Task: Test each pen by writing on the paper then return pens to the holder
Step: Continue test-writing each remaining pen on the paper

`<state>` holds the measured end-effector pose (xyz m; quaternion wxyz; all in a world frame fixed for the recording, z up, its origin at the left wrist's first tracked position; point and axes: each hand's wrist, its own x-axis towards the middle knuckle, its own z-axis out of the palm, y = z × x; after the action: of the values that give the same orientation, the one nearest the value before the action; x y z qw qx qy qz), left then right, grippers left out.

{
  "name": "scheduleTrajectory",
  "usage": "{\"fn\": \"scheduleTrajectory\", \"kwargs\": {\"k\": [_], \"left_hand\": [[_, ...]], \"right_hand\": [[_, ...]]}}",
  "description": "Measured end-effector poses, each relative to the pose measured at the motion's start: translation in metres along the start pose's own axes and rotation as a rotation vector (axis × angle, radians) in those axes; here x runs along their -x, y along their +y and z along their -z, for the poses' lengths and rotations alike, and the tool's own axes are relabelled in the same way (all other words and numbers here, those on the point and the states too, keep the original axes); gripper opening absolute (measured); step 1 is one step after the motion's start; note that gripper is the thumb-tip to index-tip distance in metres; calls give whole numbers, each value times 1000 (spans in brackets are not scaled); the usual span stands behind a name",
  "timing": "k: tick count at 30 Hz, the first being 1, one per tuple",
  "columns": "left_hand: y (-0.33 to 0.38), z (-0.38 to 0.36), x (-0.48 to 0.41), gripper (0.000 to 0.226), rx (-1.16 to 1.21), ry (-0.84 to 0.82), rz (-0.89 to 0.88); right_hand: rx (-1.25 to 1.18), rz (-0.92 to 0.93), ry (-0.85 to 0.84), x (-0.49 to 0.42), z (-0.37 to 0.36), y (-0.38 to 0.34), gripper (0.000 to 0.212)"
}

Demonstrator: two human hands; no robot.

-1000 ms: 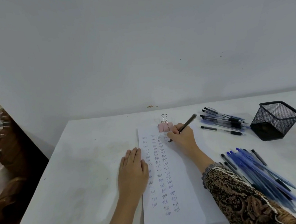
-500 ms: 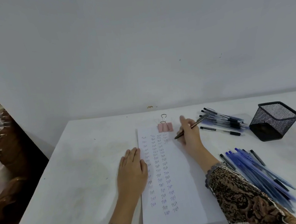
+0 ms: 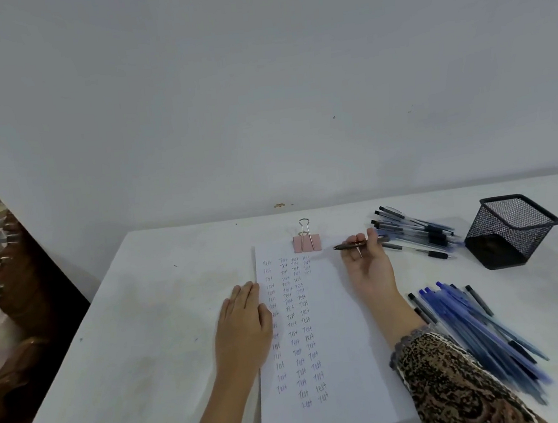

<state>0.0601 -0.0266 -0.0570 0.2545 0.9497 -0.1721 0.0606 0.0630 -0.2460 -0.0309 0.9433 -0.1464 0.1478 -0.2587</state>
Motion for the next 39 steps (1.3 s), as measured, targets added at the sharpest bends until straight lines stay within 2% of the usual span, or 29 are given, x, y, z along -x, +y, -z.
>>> {"fn": "scheduleTrajectory", "kwargs": {"k": [6, 12, 16, 20, 24, 28, 31, 33, 35, 36, 39], "left_hand": [[0, 0, 1, 46, 9, 19, 0], [3, 1, 2, 46, 16, 34, 9], [4, 3, 2, 45, 21, 46, 6], [4, 2, 3, 46, 15, 45, -4], [3, 2, 5, 61, 19, 78, -15], [4, 2, 7, 54, 30, 104, 7], [5, 5, 11, 40, 70, 84, 34], [5, 7, 15, 38, 130, 64, 47], [6, 10, 23, 39, 168, 46, 58], [8, 11, 30, 39, 178, 39, 57], [10, 13, 54, 39, 209, 26, 41]], "right_hand": [[-11, 23, 41, -3, 4, -1, 36], [125, 134, 207, 2, -5, 4, 32], [158, 152, 219, 1, -4, 6, 30], [185, 102, 150, 4, -2, 4, 28], [246, 50, 51, 11, -2, 1, 22], [272, 29, -4, 18, 2, -3, 44], [410, 77, 19, 26, 7, -9, 50], [487, 100, -1, 39, 10, -10, 36], [568, 136, -65, 53, 16, -12, 12], [624, 171, -110, 61, 20, -14, 12], [887, 309, -192, 81, 35, -20, 30]]}}
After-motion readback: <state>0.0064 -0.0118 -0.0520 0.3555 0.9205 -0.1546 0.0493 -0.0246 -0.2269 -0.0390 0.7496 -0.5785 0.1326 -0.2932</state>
